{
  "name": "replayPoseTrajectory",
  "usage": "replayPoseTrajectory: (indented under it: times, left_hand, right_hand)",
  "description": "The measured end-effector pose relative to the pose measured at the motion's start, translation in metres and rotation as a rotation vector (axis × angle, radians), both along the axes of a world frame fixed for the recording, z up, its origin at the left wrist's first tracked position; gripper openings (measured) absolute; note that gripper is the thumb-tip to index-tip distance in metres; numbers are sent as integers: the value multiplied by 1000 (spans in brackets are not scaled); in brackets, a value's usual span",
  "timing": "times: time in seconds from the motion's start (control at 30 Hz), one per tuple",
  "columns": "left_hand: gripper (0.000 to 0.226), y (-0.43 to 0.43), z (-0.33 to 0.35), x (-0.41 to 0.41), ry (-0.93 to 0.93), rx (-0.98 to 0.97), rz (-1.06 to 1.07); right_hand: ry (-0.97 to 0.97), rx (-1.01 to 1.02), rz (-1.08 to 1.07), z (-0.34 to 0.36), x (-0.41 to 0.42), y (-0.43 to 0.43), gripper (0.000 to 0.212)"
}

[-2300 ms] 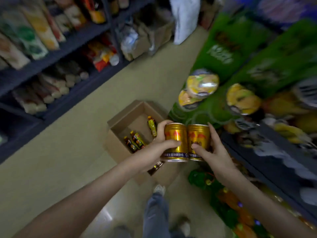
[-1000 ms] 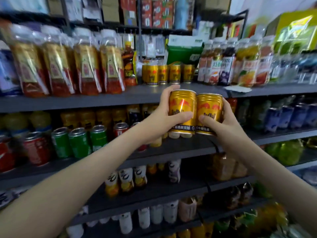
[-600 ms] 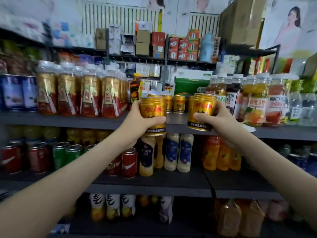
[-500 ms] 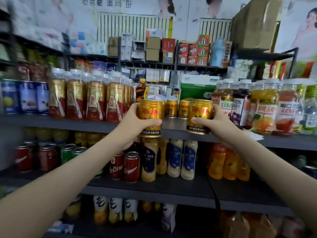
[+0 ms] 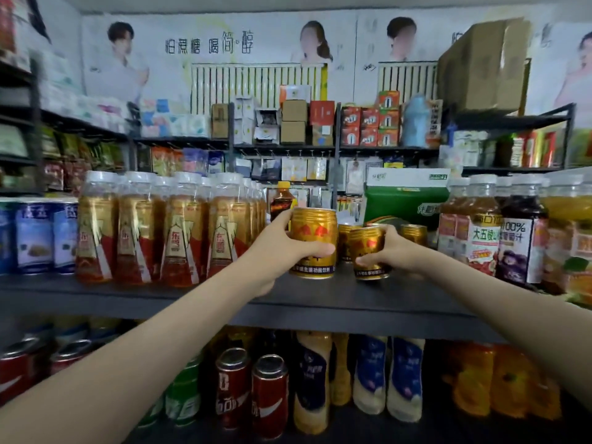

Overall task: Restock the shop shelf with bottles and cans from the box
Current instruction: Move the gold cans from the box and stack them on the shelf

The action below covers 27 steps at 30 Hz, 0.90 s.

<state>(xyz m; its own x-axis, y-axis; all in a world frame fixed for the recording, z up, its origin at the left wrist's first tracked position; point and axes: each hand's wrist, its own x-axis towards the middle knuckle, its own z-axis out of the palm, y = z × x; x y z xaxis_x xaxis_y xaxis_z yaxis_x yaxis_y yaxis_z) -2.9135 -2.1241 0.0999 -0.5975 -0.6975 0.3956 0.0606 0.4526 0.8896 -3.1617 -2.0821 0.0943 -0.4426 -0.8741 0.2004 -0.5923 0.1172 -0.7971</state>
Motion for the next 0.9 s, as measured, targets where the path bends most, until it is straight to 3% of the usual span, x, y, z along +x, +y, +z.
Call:
replayPoseTrajectory:
  times: [0.23, 0.47, 0.67, 0.73, 0.8, 0.9]
  left_hand:
    - [87, -52, -6, -28, -108, 201, -29]
    - [107, -62, -17, -54, -69, 246, 109]
    - [103, -59, -14, -67, -112, 209, 173]
    - [103, -55, -13, -72, -101, 198, 173]
    - [101, -50, -13, -79, -107, 142, 167]
    - [89, -41, -11, -96, -84, 38, 125]
  right_hand:
    - [96, 102, -114, 0, -21, -34, 116]
    - [179, 74, -134, -6, -27, -62, 116]
    - [207, 127, -89, -3, -29, -63, 123]
    - [216, 109, -57, 1, -29, -58, 117]
    - [258, -78, -27, 4, -25, -53, 107]
    - [142, -323, 66, 13, -11, -30, 67]
